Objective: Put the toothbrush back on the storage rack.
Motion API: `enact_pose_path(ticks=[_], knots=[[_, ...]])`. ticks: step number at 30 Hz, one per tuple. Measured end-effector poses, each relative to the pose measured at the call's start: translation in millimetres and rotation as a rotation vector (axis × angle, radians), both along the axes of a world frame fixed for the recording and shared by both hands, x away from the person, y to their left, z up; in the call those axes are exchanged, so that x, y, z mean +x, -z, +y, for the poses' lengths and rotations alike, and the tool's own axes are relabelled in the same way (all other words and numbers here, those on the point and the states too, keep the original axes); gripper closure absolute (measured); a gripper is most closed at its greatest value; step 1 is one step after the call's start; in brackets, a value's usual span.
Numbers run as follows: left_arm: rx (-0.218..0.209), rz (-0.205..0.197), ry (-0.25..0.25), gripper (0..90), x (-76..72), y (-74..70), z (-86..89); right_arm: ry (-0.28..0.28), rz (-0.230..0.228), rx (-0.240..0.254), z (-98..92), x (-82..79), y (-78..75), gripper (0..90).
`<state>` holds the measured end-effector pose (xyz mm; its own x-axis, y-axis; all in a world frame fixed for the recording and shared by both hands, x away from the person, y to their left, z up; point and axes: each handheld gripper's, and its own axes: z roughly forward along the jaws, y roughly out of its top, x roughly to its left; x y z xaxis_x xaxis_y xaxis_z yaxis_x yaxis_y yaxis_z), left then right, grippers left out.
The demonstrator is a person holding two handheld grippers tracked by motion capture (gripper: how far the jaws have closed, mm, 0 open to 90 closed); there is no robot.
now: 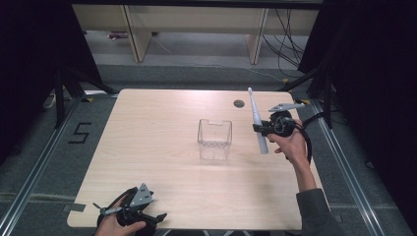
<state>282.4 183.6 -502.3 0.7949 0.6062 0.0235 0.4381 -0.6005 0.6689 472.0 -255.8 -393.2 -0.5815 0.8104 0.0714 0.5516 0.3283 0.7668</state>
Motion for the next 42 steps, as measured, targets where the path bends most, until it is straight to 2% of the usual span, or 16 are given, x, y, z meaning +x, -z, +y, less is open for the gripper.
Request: enact_pose_path(ticks=[1,3,11,14,16,20,22,25,27,28,30,31,33,34,36,42], knots=[[0.003,0.0,0.001,15.0,0.2,0.1,0.1,-0.005,-0.029,0.002,0.0,0.1,0.1,66.5],[0.0,-0.001,0.001,15.0,0.0,0.3,-0.4,0.009,-0.046,0.022,1.9,-1.6,0.1,66.5],[0.0,0.004,0.007,14.9,-0.1,-0.2,-0.4,-0.004,-0.079,0.042,6.1,-3.2,-3.6,66.5],[-0.005,0.004,0.012,14.9,-0.7,-0.1,-1.1,-0.017,-0.083,0.03,8.0,-2.7,-6.2,66.5],[-0.006,0.005,0.012,14.9,-0.5,0.4,-1.4,-0.007,-0.073,0.056,10.6,-3.3,-6.3,66.5],[-0.004,0.003,0.006,14.9,0.2,0.0,-0.3,-0.034,-0.118,0.049,13.6,-0.3,-12.9,66.5],[-0.007,0.003,-0.001,14.9,0.3,0.0,-0.1,-0.021,-0.084,0.082,19.6,-2.7,-14.4,66.5],[-0.009,0.003,0.0,14.9,0.0,-0.1,-0.5,-0.041,-0.121,0.07,23.6,-1.9,-16.1,66.5],[-0.009,0.004,-0.001,14.9,0.3,-0.1,-0.4,-0.047,-0.123,0.087,27.7,-3.0,-19.1,66.6],[-0.009,0.005,0.002,14.9,0.5,0.0,-0.3,-0.053,-0.113,0.073,27.6,-3.3,-21.7,66.5],[-0.008,0.008,0.0,14.9,0.8,0.5,-0.2,-0.058,-0.139,0.087,30.3,-1.8,-23.3,66.5],[-0.004,0.009,0.004,14.9,1.0,0.5,-0.2,-0.07,-0.126,0.087,32.6,-1.2,-27.0,66.6],[-0.008,0.008,0.003,14.9,0.6,0.5,-0.6,-0.065,-0.139,0.096,35.0,-0.8,-27.8,66.5],[-0.011,0.008,0.002,14.9,0.5,0.4,-0.7,-0.073,-0.117,0.094,36.5,-0.7,-31.2,66.5],[-0.009,0.008,0.002,14.9,0.8,0.3,-0.3,-0.081,-0.136,0.101,40.7,0.8,-35.5,66.5],[-0.013,0.006,0.004,14.9,0.4,0.2,-0.6,-0.086,-0.136,0.115,45.1,1.7,-46.3,66.5]])
